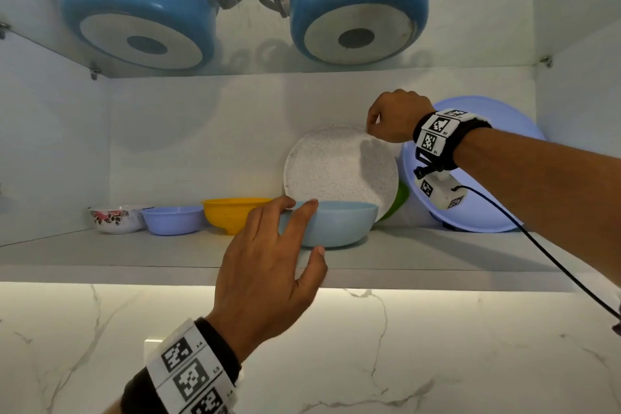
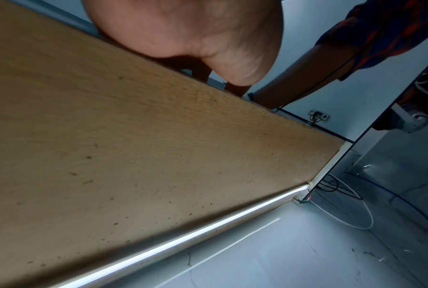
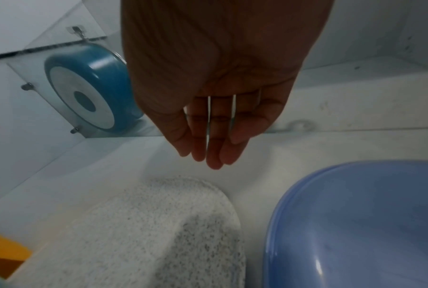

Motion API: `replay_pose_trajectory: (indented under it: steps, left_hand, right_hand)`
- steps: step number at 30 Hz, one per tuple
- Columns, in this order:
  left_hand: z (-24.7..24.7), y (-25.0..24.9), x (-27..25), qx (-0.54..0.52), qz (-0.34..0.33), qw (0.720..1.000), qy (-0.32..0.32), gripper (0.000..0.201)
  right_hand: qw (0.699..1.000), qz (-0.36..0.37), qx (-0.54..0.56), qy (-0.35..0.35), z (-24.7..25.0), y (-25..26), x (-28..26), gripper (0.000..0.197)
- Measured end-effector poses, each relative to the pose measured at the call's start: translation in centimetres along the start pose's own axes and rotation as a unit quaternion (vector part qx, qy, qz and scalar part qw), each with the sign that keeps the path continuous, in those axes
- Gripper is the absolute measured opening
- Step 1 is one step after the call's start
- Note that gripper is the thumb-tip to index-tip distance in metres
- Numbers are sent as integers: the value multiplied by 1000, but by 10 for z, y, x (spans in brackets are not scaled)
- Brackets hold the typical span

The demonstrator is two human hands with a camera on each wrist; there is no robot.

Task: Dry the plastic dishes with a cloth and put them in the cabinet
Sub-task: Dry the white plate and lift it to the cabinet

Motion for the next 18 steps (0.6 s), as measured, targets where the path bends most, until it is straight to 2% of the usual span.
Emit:
replay_pose_trajectory:
  steps: [7,12,15,18]
  left_hand:
    - [11,-1,-14,-95,-24,995,-12,45]
    - [21,-18,-51,-117,-26,993,-24,38]
    - [21,-29,-87,-140,-31,990,4,35]
    - [8,-40,-140,-135,-18,986,93,34]
  right_hand:
    - [999,17,-10,27,53,10,-57,16]
    - [998,39,40,17,68,31,-115,16]
    - [995,43,86,-23,69,53,-167,18]
    - [990,37,135,-36,55,77,-234,26]
Point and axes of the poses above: each hand's wrist, its own x-axis towards the middle knuckle, its own z-axis out of the back of the hand, y = z × x, the point moved 1 cm from there along x, towards the middle knuckle, and after that the axes turned 5 degrees about z, right-handed, at the moved point
